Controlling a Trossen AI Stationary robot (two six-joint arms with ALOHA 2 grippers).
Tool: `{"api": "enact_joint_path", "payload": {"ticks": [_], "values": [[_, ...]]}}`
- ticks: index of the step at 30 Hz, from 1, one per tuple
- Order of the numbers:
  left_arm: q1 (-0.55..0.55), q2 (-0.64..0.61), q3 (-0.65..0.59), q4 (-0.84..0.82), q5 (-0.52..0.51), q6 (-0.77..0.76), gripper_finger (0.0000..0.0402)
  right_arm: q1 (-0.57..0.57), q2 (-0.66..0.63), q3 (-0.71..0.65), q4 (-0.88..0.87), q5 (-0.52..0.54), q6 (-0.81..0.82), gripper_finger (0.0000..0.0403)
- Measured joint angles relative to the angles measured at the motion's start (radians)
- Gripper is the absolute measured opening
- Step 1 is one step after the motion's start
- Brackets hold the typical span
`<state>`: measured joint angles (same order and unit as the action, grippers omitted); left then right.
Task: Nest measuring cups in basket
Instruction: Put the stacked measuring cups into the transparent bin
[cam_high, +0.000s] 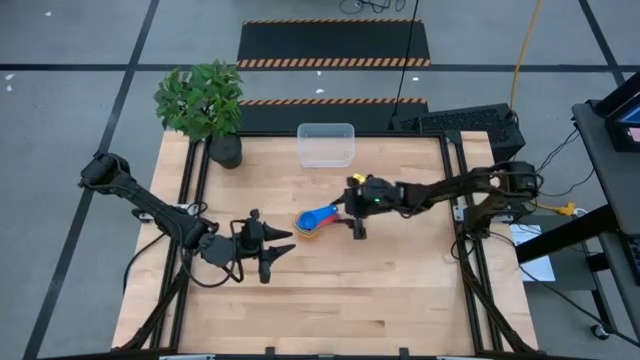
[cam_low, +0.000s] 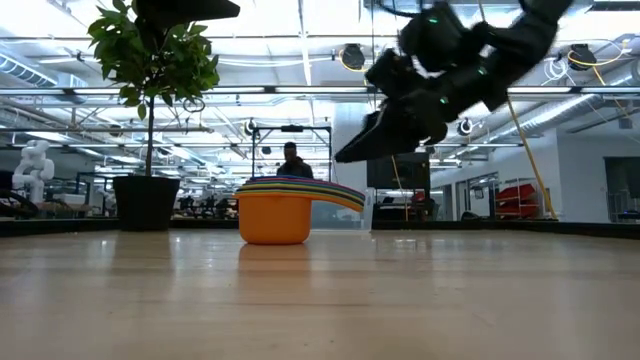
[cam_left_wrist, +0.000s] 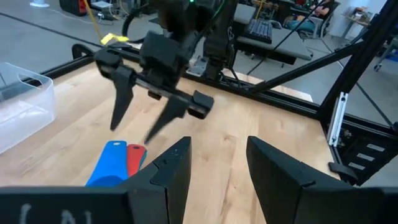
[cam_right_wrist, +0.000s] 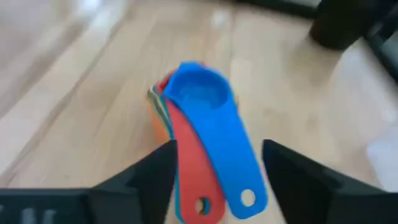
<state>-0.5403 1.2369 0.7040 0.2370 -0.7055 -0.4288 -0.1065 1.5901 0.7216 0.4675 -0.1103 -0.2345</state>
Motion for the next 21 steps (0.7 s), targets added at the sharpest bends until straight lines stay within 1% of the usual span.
{"api": "enact_joint_path", "payload": {"ticks": [2, 4, 6, 8, 12, 14, 17, 21], "values": [[0.006, 0.0, 0.0, 0.0, 0.0, 0.002, 0.0159, 0.009, 0.021, 0.076, -0.121, 0.0, -0.013, 0.0256], [0.014, 0.0, 0.0, 0.002, 0.0, 0.0, 0.0159, 0.013, 0.054, 0.146, -0.186, -0.001, -0.037, 0.0289], [0.019, 0.0, 0.0, 0.003, -0.001, -0.004, 0.0159, 0.007, 0.097, 0.227, -0.266, -0.049, -0.041, 0.0314], [0.018, 0.0, 0.0, 0.002, 0.0, -0.018, 0.0159, -0.004, 0.146, 0.306, -0.371, -0.089, -0.024, 0.033], [0.014, 0.0, 0.0, 0.002, 0.019, -0.018, 0.0159, -0.007, 0.235, 0.421, -0.506, -0.094, -0.029, 0.034], [0.011, 0.0, 0.0, 0.0, 0.025, -0.018, 0.0159, -0.005, 0.258, 0.457, -0.529, -0.073, -0.039, 0.034], [0.001, 0.0, 0.0, -0.005, 0.026, -0.019, 0.0159, -0.005, 0.273, 0.481, -0.564, -0.05, -0.039, 0.0341], [-0.012, 0.0, 0.0, 0.0, 0.026, -0.018, 0.0159, -0.008, 0.272, 0.483, -0.621, -0.047, -0.005, 0.0341]]}}
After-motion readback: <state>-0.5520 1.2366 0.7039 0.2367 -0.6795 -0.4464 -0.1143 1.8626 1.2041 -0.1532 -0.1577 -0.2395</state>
